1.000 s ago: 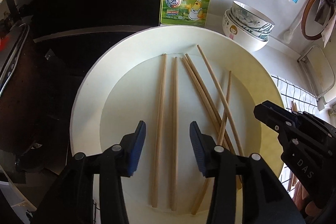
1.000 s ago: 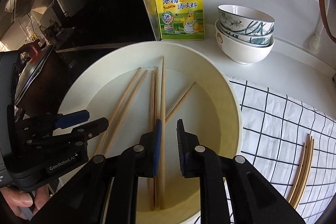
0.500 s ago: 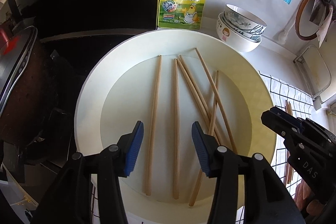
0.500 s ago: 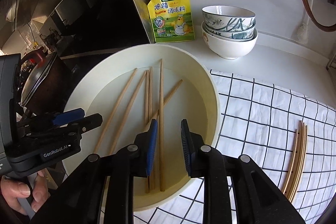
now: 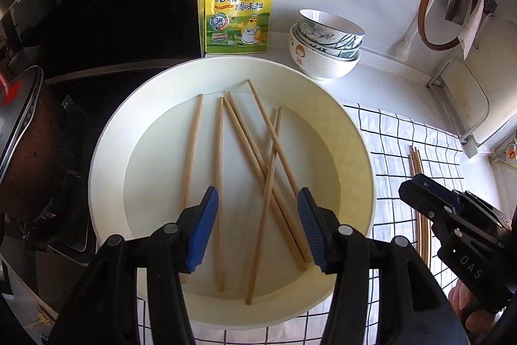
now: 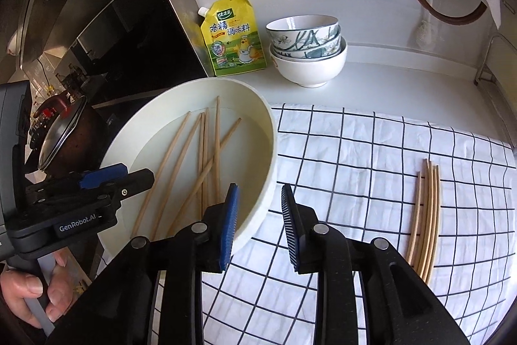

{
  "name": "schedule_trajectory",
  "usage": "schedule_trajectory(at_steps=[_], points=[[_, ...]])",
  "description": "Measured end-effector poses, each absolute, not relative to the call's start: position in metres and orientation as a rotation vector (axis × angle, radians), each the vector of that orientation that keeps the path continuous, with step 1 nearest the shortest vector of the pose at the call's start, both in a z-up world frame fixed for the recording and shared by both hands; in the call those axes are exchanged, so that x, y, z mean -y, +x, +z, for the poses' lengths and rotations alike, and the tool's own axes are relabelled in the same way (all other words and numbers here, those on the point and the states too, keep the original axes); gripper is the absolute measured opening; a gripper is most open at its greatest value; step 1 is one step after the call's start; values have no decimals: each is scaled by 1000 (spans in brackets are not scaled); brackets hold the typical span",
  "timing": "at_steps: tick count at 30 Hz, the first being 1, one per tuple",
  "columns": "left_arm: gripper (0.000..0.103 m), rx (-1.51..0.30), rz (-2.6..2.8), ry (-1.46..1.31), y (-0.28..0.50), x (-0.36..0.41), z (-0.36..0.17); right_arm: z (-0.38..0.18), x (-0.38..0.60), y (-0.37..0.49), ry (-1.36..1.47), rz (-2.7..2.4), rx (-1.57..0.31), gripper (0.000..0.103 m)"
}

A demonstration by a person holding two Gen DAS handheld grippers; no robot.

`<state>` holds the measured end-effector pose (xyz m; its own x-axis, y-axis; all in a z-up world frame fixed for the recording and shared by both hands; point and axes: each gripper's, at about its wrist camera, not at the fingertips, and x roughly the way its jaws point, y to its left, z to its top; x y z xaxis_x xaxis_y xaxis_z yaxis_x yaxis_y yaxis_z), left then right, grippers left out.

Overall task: Organize utensils
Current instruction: 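Withdraw both open tools from the basin back over the cloth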

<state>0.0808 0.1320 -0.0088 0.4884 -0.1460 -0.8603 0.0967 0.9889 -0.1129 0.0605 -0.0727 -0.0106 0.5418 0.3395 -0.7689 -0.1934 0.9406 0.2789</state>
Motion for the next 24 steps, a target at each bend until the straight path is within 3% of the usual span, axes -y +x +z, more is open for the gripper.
schedule_trajectory(at_steps=[24], points=[[58, -1058, -335, 28, 40, -4, -4, -34, 207, -4, 248, 108, -981, 31]])
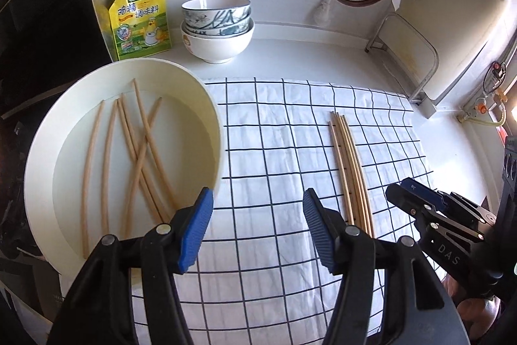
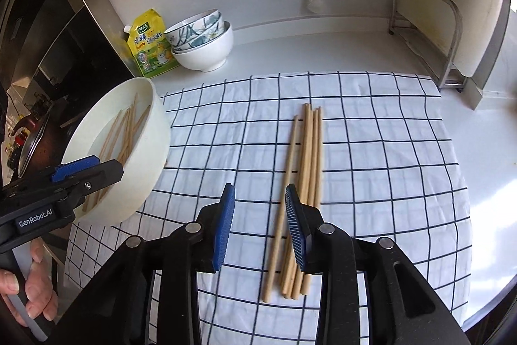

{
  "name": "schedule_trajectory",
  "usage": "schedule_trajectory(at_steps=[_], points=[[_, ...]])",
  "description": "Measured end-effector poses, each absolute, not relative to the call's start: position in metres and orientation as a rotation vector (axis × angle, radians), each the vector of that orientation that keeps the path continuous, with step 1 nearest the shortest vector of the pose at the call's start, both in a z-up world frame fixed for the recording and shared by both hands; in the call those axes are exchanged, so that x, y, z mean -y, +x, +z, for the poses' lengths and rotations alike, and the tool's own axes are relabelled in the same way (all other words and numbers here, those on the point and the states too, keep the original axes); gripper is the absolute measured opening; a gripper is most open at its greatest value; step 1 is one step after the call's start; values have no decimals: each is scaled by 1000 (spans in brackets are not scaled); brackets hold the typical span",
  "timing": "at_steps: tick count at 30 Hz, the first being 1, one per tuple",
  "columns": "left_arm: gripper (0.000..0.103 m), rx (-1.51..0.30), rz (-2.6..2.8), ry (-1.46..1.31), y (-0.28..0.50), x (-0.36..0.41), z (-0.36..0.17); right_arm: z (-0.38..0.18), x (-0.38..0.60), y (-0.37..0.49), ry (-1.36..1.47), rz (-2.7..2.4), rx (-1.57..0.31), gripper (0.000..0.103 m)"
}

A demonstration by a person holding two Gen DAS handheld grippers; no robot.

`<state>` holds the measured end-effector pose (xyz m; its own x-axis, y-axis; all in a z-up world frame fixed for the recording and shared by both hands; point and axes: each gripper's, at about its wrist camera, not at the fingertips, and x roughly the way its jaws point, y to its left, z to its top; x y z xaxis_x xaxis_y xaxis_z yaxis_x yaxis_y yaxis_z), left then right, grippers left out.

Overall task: Organize utensils
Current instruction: 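Withdraw both open tools from the basin back over the cloth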

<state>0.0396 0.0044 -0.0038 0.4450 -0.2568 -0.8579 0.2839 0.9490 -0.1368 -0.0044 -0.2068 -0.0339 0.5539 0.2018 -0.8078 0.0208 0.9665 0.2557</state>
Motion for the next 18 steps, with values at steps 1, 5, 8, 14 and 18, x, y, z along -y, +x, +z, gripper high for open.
schedule_trajectory(at_steps=[1, 5, 8, 14, 18], points=[[58, -1059, -343, 31, 38, 0, -5, -36, 212, -7, 250, 99, -983, 32], [59, -1072, -368, 37, 32, 21, -12, -44, 229, -14, 252, 77, -998, 36], [59, -1081, -381, 46, 29, 34, -18, -52, 239, -16, 250, 66, -1012, 36], [59, -1099, -382, 63, 27, 53, -31, -66, 252, -15, 246, 64, -1036, 37], [59, -1110, -368, 72, 28, 62, -41, -77, 257, -11, 260, 76, -1053, 37]])
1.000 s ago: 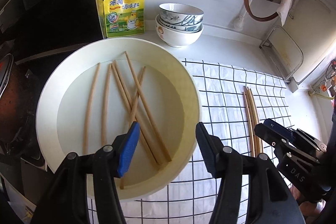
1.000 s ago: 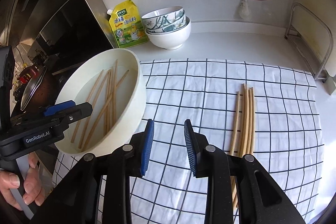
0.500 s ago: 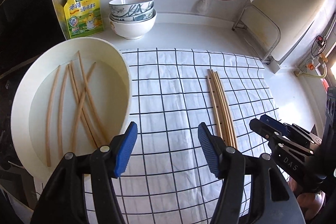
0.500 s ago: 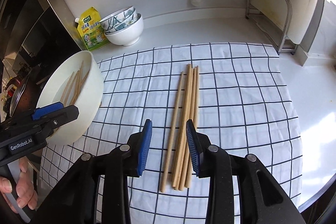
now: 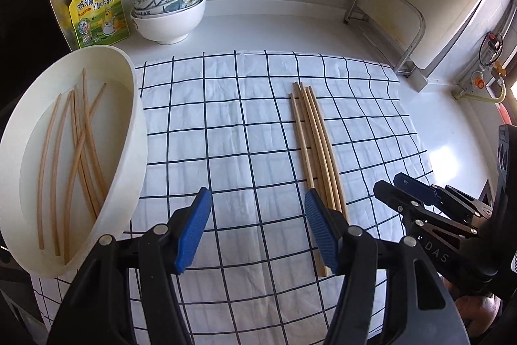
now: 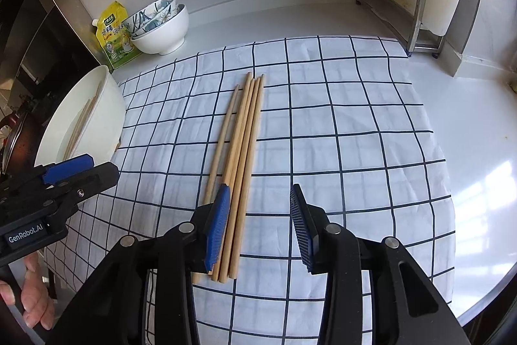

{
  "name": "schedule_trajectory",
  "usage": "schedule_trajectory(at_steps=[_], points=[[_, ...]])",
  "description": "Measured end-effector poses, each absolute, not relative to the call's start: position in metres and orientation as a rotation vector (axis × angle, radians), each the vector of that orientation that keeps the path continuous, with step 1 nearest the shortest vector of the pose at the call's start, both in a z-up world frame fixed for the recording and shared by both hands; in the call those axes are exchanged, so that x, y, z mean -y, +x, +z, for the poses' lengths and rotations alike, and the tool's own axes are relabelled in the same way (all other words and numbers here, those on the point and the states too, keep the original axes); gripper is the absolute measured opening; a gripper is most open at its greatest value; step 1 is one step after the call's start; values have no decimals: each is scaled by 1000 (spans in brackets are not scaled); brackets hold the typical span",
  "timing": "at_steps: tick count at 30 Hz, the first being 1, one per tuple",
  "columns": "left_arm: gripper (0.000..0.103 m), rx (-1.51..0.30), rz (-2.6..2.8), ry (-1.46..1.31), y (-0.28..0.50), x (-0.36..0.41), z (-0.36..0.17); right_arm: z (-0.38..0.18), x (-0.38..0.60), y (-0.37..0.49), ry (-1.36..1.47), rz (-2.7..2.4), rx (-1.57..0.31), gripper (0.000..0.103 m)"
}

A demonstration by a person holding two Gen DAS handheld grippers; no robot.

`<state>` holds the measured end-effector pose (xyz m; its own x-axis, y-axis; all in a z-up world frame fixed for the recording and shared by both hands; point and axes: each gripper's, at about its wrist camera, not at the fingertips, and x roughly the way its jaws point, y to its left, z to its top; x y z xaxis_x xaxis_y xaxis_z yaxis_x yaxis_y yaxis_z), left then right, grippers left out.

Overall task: Organize utensils
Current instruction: 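Withdraw both open tools from the basin back over the cloth, then lower both tools onto the chopstick bundle and separate one chopstick each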

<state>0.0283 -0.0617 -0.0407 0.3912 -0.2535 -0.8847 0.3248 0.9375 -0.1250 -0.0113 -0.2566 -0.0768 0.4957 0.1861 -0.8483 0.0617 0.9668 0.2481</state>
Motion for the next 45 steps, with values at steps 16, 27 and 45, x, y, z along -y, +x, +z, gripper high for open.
schedule_trajectory(at_steps=[16, 27, 45], points=[[67, -1151, -303, 73, 36, 72, -72, -110, 258, 13, 219, 80, -1098, 38], [68, -1177, -288, 77, 38, 70, -83, -118, 246, 20, 172, 102, -1130, 38], [68, -1179, -302, 81, 43, 78, -89, -118, 246, 17, 105, 65, -1136, 39]])
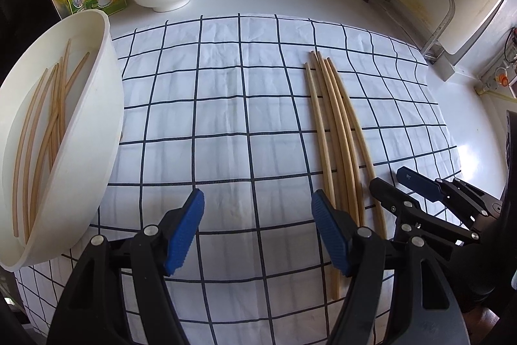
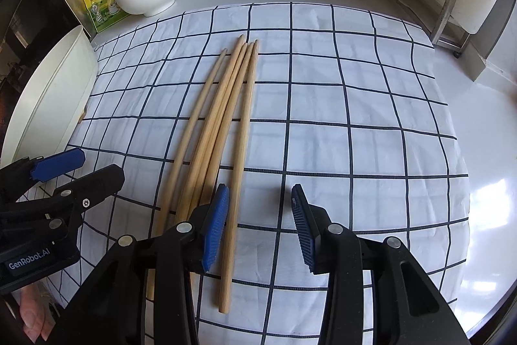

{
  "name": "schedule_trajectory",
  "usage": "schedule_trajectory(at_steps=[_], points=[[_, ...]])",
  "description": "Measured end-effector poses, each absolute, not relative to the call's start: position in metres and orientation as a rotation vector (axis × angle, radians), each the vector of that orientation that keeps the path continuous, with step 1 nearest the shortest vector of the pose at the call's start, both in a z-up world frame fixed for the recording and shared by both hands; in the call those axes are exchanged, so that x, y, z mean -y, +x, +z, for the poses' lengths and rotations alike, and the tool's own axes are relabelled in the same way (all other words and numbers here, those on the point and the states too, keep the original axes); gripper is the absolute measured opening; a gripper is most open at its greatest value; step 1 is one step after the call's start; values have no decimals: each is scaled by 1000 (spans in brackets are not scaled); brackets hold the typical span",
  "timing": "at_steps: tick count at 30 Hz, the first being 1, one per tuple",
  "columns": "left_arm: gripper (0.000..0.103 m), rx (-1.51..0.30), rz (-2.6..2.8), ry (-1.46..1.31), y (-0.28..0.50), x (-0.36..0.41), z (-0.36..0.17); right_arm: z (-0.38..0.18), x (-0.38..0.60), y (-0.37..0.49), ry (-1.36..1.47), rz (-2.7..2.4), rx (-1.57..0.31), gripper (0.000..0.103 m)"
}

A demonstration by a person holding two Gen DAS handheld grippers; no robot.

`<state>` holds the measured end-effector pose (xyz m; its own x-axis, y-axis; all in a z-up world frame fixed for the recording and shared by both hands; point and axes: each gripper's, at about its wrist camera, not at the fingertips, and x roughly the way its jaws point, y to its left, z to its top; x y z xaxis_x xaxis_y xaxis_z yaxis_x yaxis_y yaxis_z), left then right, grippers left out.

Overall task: Organize utensils
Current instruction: 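Lower both tools onto the chopstick bundle and separate one chopstick each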

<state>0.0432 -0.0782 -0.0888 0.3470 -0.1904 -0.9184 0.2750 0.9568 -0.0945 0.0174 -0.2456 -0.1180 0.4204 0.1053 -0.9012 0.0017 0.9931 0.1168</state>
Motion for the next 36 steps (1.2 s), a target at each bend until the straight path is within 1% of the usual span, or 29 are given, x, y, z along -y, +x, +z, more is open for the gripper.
schedule_trajectory(at_steps=[4, 14, 22, 26, 30, 36], points=[[68, -1174, -309, 99, 41, 83, -92, -120, 250, 15, 73, 43, -1119, 39], [69, -1173, -346, 139, 42, 108, -106, -119, 285, 7, 143, 31, -1081, 39], [69, -1160, -327, 213, 45, 125, -116, -114, 289, 5, 153, 41, -1056, 40], [71, -1153, -311, 226, 44, 124, -116, -114, 286, 6, 151, 49, -1056, 40], [77, -1138, -254, 242, 44, 112, -115, -116, 283, 10, 128, 55, -1059, 40], [78, -1142, -224, 218, 51, 101, -115, -121, 277, 17, 89, 68, -1069, 41]])
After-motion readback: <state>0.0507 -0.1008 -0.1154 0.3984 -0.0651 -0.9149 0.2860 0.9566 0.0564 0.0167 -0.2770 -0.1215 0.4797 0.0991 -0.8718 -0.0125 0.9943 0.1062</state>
